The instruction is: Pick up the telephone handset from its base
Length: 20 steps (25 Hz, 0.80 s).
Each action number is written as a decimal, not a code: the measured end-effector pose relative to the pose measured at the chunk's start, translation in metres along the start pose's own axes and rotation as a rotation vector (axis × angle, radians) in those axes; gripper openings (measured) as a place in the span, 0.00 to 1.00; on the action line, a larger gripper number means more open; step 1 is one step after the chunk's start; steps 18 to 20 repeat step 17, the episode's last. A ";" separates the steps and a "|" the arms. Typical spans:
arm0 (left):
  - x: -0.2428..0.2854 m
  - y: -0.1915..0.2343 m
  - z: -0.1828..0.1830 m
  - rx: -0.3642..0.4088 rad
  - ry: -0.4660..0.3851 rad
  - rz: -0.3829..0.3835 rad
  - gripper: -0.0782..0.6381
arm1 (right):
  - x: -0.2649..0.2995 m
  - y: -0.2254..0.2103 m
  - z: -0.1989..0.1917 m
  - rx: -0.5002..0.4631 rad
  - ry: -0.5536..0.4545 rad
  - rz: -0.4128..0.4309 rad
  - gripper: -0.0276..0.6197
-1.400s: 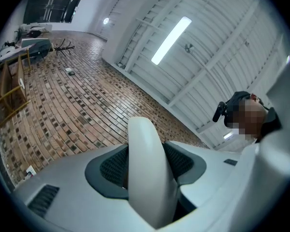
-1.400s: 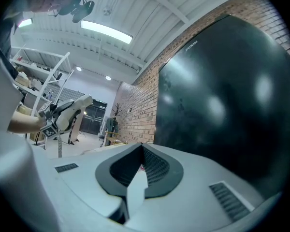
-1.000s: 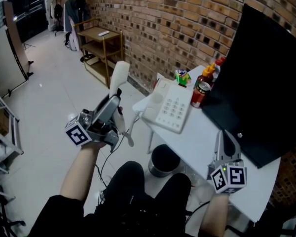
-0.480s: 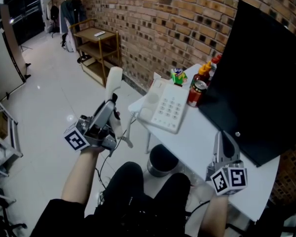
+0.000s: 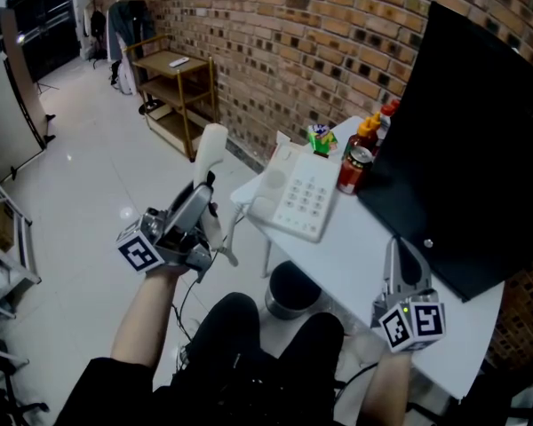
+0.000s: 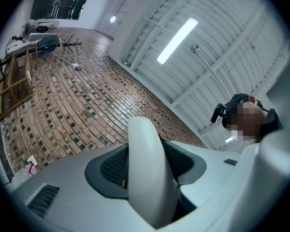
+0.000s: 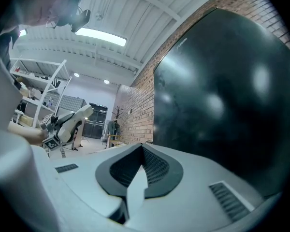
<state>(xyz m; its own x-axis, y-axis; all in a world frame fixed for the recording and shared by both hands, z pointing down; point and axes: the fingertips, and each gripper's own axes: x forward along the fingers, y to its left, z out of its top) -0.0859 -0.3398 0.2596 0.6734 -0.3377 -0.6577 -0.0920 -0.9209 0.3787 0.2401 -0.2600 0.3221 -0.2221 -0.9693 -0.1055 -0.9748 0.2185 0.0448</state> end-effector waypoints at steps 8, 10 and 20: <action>0.001 -0.005 0.002 -0.004 0.000 -0.011 0.44 | 0.002 0.003 0.005 -0.006 -0.001 0.018 0.05; 0.000 -0.005 0.002 -0.014 -0.010 -0.011 0.44 | 0.002 0.003 0.003 -0.006 0.006 0.021 0.05; -0.002 0.000 -0.004 -0.014 0.010 0.012 0.44 | 0.002 0.006 -0.004 -0.009 0.026 0.025 0.05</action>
